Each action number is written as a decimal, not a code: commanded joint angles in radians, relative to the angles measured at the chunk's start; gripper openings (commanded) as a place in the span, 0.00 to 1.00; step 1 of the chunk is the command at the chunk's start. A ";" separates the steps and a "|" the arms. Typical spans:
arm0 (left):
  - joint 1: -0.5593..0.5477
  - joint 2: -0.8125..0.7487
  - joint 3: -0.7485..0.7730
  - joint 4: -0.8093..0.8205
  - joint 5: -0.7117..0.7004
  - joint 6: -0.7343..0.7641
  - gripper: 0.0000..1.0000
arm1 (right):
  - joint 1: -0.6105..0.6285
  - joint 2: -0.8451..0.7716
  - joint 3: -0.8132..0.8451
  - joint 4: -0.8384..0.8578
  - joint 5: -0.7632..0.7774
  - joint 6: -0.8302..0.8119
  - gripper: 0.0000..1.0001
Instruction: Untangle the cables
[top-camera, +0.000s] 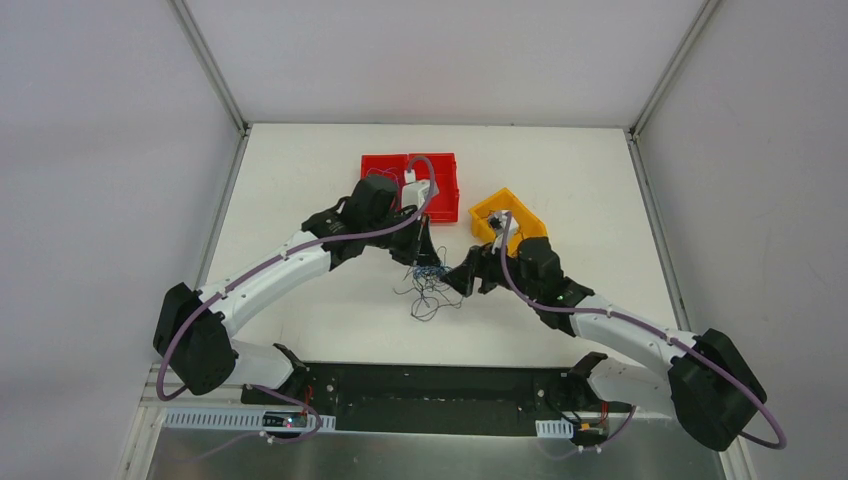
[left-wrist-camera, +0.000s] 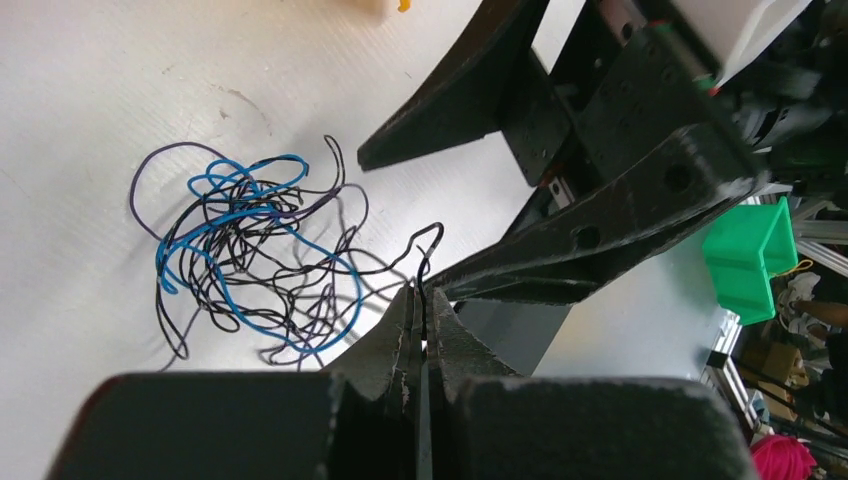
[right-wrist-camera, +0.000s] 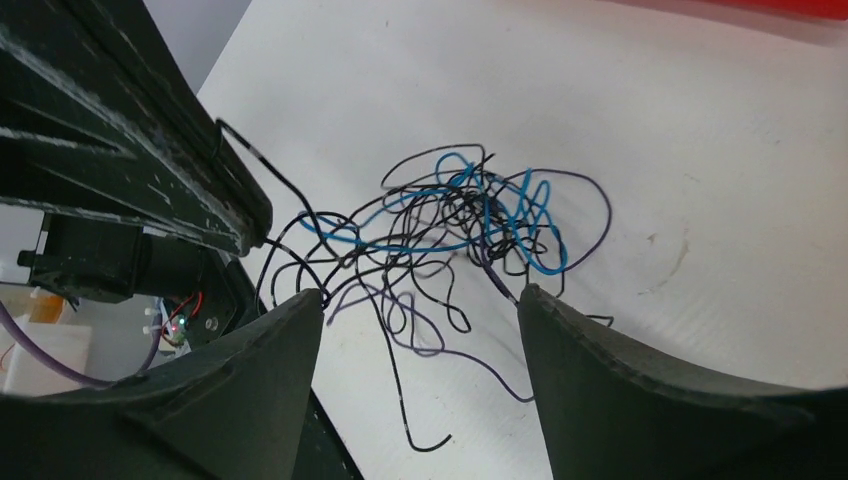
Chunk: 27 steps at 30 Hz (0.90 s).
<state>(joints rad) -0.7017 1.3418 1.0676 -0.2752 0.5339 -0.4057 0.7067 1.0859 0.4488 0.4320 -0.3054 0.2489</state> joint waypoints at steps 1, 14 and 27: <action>-0.010 -0.045 0.061 0.022 0.023 0.023 0.00 | 0.038 0.034 0.048 0.061 -0.050 -0.036 0.74; -0.009 -0.129 0.097 0.054 0.086 -0.025 0.00 | 0.074 0.042 0.060 0.007 0.100 -0.067 0.62; 0.025 -0.317 0.068 0.001 -0.329 -0.038 0.00 | 0.075 0.026 0.052 -0.018 0.254 -0.047 0.00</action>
<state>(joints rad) -0.6983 1.1107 1.1362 -0.2714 0.4492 -0.4316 0.7765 1.1465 0.4789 0.3950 -0.1482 0.1955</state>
